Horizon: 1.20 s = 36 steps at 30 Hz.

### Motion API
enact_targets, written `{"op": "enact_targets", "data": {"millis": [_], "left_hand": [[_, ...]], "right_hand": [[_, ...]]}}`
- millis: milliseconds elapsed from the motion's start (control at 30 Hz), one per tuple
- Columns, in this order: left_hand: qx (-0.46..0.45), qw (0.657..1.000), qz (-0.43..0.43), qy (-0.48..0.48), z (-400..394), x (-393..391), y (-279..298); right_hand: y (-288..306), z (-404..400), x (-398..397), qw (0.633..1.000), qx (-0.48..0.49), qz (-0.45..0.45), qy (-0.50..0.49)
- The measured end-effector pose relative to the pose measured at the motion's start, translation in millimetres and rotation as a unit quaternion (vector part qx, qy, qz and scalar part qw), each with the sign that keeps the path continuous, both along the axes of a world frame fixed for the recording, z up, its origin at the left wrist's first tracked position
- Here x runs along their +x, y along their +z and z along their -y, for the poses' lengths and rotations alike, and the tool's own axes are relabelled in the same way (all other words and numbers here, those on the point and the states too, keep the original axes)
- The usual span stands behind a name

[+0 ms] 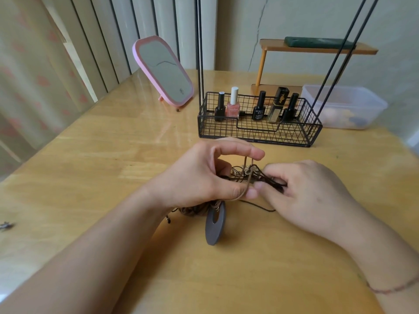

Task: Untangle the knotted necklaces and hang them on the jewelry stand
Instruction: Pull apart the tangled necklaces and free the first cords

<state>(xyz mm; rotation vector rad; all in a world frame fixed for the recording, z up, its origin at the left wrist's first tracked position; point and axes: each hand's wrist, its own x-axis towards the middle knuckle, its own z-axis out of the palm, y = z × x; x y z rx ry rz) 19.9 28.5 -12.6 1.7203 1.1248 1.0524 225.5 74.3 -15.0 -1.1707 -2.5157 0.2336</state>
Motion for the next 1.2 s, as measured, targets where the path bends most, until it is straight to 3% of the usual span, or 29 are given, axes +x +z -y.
{"op": "enact_targets", "data": {"millis": [233, 533, 600, 733, 867, 933, 1067, 1133, 1200], "left_hand": [[-0.016, 0.999, 0.043, 0.018, -0.7, 4.2, -1.0], [0.009, 0.998, 0.067, 0.009, 3.6, 8.6, 0.8], [0.006, 0.998, 0.059, 0.016, 2.5, 8.3, 0.0], [0.006, 0.999, 0.037, 0.020, -0.1, 9.1, -1.6], [0.012, 0.998, 0.059, 0.016, 0.1, 10.2, -2.7], [0.010, 0.998, 0.053, 0.020, 0.8, 10.0, -1.7], [-0.006, 0.999, 0.042, 0.003, 2.5, 13.0, -1.3], [-0.019, 0.998, 0.055, -0.008, 2.8, 15.1, -3.1], [-0.016, 0.998, 0.061, -0.014, 1.9, 16.1, -4.2]], "right_hand": [[0.6, 1.4, -3.5, 0.981, -0.027, -0.190, -0.005], [-9.2, -0.6, -9.7, 0.981, -0.089, -0.174, 0.007], [-9.4, 0.1, -10.7, 0.973, -0.101, -0.208, 0.029], [-2.2, 3.9, -11.8, 0.933, -0.184, -0.294, 0.094], [5.2, 8.8, -12.7, 0.852, -0.351, -0.377, 0.100], [4.0, 7.4, -14.1, 0.862, -0.348, -0.362, 0.072], [1.1, 5.6, -14.7, 0.920, -0.253, -0.294, 0.047], [1.2, 6.6, -14.6, 0.911, -0.262, -0.314, 0.048], [2.6, 6.4, -13.8, 0.869, -0.322, -0.370, 0.060]]}}
